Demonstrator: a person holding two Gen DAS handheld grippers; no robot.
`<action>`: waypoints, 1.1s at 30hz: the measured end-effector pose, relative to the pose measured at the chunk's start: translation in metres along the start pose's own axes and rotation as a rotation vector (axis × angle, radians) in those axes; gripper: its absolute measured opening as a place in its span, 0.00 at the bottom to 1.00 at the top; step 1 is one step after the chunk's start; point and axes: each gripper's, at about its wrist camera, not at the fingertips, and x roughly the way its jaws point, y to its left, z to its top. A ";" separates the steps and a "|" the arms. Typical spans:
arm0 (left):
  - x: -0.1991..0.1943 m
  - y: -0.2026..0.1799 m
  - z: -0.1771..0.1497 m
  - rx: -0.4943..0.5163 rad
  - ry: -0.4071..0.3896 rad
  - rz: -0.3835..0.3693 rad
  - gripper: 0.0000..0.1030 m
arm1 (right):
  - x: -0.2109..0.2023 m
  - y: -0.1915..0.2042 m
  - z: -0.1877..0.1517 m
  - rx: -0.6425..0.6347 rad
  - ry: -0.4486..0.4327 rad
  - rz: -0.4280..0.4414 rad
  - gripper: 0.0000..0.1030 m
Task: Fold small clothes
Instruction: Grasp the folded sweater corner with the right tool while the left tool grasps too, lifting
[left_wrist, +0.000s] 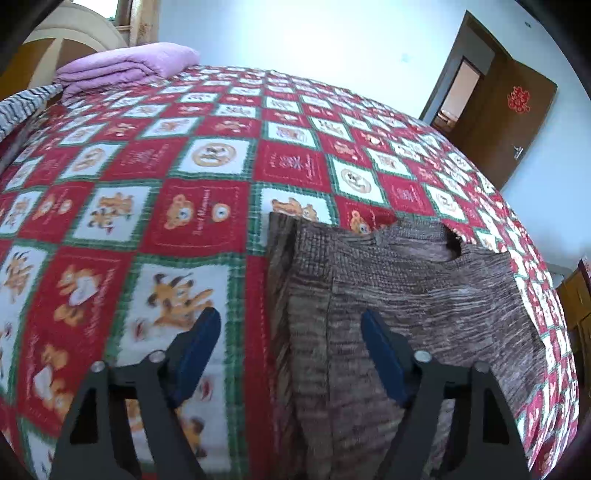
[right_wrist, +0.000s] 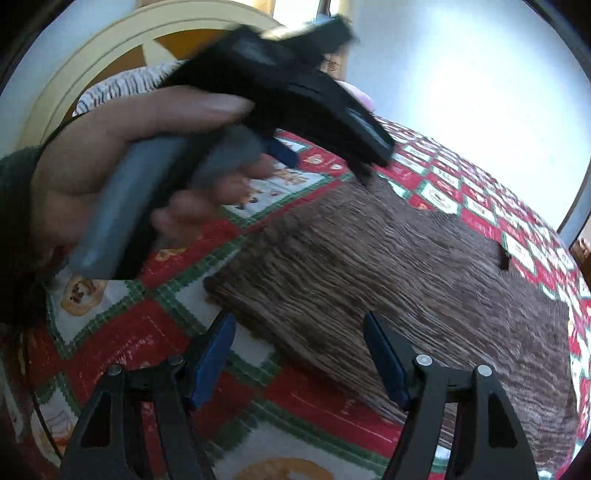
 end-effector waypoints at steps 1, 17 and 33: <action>0.007 -0.001 0.003 0.007 0.011 -0.014 0.76 | 0.001 0.004 0.002 -0.013 -0.002 -0.010 0.70; 0.039 -0.004 0.017 0.005 0.068 -0.142 0.17 | 0.018 0.004 0.021 0.058 0.004 0.108 0.06; 0.016 -0.013 0.036 -0.139 0.082 -0.283 0.12 | -0.047 -0.069 0.003 0.318 -0.125 0.163 0.04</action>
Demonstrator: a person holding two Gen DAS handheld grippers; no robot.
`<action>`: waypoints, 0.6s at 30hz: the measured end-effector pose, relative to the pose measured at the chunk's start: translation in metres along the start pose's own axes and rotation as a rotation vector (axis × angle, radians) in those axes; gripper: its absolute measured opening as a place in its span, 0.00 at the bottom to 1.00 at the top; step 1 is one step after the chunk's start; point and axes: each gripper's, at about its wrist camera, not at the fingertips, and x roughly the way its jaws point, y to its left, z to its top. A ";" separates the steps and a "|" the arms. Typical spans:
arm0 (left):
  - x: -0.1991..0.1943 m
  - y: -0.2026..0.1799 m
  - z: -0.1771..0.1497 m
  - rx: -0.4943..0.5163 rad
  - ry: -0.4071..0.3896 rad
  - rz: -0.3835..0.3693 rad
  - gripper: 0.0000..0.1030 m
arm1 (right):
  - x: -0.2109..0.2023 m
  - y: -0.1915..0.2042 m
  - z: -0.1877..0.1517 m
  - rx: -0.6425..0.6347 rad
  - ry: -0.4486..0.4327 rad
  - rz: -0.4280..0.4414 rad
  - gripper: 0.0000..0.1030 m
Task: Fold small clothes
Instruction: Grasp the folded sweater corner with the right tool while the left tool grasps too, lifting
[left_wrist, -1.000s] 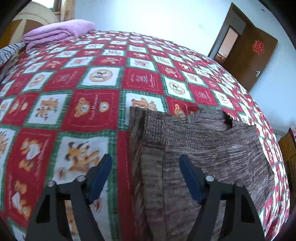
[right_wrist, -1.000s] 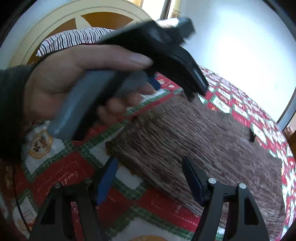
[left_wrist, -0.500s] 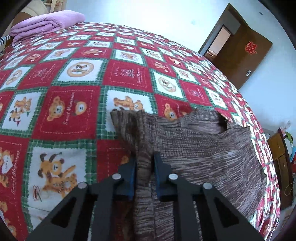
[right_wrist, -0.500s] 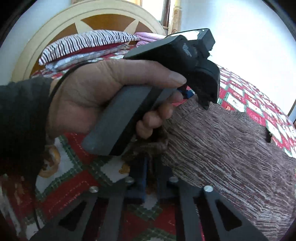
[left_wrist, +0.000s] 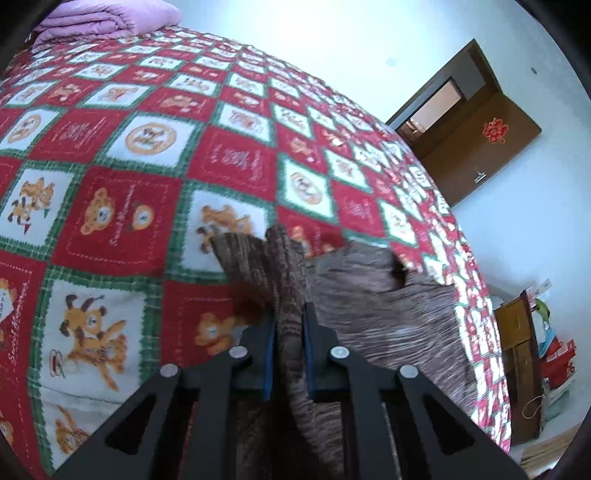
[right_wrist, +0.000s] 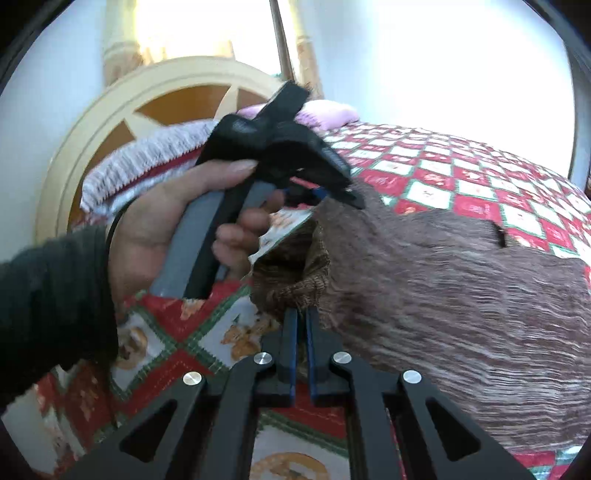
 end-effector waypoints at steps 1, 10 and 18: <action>-0.001 -0.005 0.001 0.005 -0.005 0.000 0.12 | -0.005 -0.005 0.001 0.013 -0.009 0.000 0.04; -0.003 -0.058 0.010 0.025 -0.036 -0.046 0.12 | -0.053 -0.059 0.008 0.136 -0.096 -0.013 0.04; 0.017 -0.099 0.013 0.041 -0.034 -0.069 0.11 | -0.086 -0.112 0.002 0.232 -0.122 -0.020 0.03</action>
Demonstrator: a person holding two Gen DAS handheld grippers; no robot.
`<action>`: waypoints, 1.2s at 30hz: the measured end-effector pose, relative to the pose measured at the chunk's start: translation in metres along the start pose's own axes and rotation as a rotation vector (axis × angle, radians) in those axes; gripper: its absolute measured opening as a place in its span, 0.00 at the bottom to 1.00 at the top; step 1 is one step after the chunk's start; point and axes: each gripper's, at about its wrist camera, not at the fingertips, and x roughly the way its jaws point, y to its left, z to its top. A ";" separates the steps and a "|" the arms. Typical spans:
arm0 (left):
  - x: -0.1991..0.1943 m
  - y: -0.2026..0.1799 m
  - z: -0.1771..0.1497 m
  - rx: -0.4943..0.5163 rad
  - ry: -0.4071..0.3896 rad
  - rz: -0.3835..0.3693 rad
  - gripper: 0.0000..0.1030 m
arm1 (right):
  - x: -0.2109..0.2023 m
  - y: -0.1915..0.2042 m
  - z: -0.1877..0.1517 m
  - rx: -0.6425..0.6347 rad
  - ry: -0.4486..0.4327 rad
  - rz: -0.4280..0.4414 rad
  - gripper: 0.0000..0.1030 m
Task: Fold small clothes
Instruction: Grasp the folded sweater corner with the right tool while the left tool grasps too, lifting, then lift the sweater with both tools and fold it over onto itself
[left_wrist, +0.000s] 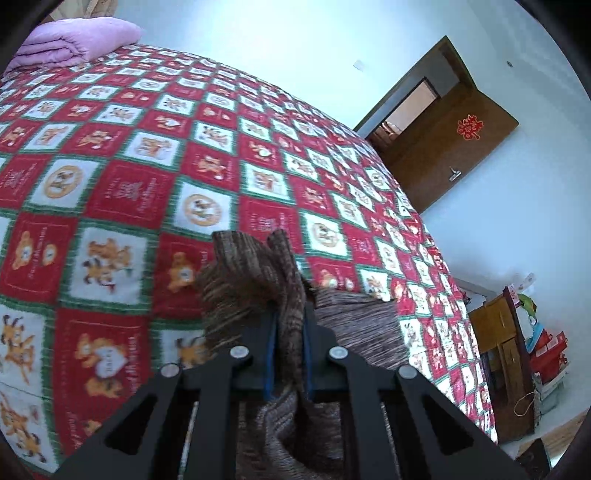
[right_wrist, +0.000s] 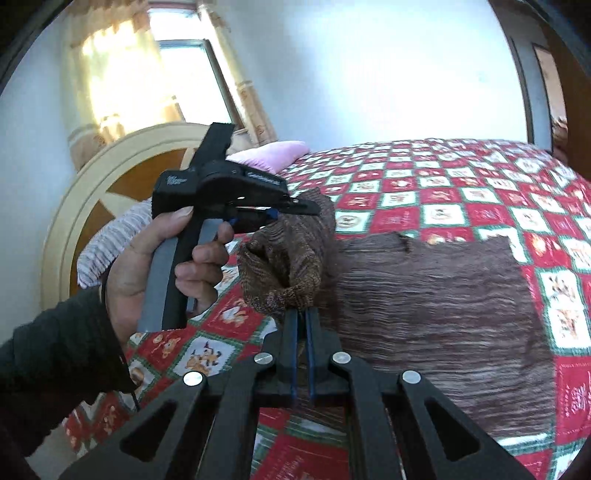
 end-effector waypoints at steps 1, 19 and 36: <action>0.002 -0.004 0.001 -0.001 -0.002 -0.010 0.11 | -0.004 -0.007 0.000 0.019 -0.004 -0.002 0.03; 0.061 -0.109 -0.015 0.141 0.068 -0.092 0.09 | -0.074 -0.077 -0.028 0.149 -0.032 -0.073 0.02; 0.135 -0.176 -0.047 0.310 0.132 -0.023 0.08 | -0.083 -0.152 -0.069 0.337 0.057 -0.148 0.02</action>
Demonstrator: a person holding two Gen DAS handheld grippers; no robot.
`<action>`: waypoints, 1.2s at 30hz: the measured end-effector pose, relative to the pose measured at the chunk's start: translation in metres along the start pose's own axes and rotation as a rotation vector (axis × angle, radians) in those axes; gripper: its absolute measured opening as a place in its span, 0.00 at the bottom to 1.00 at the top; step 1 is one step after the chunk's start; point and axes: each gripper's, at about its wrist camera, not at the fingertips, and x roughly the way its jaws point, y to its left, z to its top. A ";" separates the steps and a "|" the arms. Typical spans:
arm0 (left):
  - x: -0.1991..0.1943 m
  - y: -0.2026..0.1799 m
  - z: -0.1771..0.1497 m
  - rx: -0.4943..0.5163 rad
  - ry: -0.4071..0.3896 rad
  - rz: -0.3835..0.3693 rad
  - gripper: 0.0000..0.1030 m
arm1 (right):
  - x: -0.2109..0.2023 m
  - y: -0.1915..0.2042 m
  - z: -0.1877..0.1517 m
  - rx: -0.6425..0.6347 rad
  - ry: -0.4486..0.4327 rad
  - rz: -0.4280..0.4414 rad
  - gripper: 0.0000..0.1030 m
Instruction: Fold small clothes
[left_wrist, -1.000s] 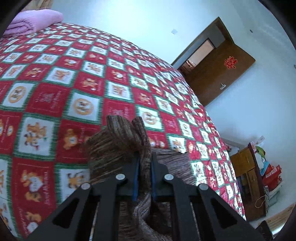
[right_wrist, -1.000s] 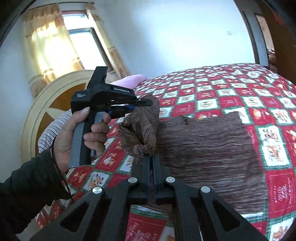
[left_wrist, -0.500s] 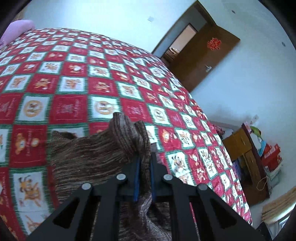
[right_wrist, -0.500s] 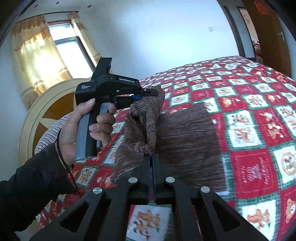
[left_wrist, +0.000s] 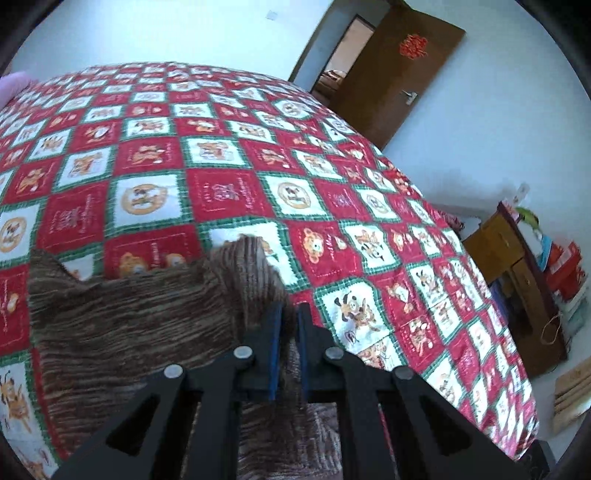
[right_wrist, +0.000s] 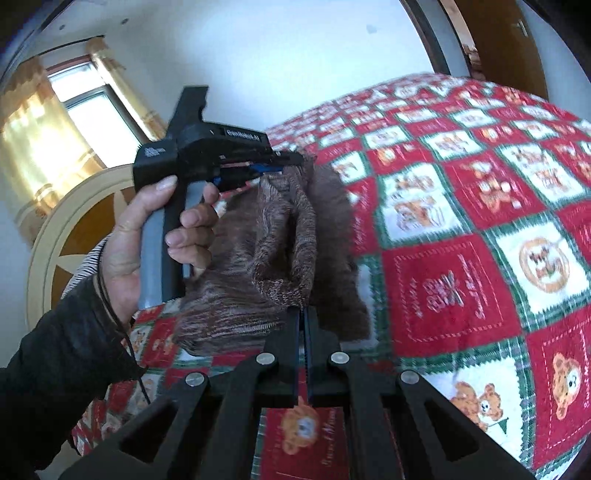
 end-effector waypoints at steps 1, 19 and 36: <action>0.002 -0.004 -0.001 0.018 0.003 0.014 0.08 | 0.002 -0.003 0.000 0.010 0.006 -0.003 0.02; -0.087 0.039 -0.107 0.182 -0.099 0.280 0.60 | -0.013 -0.018 0.011 0.029 -0.044 -0.215 0.14; -0.066 0.055 -0.138 0.096 -0.079 0.184 0.86 | 0.103 0.014 0.087 -0.023 0.129 -0.130 0.09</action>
